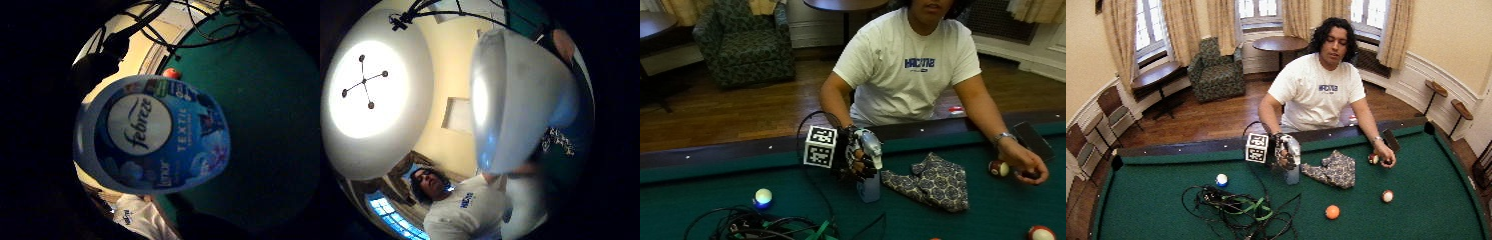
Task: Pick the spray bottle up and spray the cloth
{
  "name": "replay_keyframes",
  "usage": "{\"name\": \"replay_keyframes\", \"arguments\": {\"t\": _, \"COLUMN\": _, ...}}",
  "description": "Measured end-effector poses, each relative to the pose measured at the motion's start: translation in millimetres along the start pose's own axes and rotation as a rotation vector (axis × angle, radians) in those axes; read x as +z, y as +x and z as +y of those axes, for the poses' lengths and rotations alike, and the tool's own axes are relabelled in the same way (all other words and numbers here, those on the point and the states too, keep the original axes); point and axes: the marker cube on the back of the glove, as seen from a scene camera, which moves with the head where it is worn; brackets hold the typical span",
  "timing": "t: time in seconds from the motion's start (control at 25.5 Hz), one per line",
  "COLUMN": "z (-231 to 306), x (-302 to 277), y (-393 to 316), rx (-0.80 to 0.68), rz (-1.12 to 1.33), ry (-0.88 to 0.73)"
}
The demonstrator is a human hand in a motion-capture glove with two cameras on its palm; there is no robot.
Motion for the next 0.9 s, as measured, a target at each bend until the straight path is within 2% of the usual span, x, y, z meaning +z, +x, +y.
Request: {"name": "replay_keyframes", "arguments": {"t": 0.9, "z": -34.7, "x": 39.0, "y": -0.7, "rx": 0.056, "rz": -0.044, "ry": -0.028}}
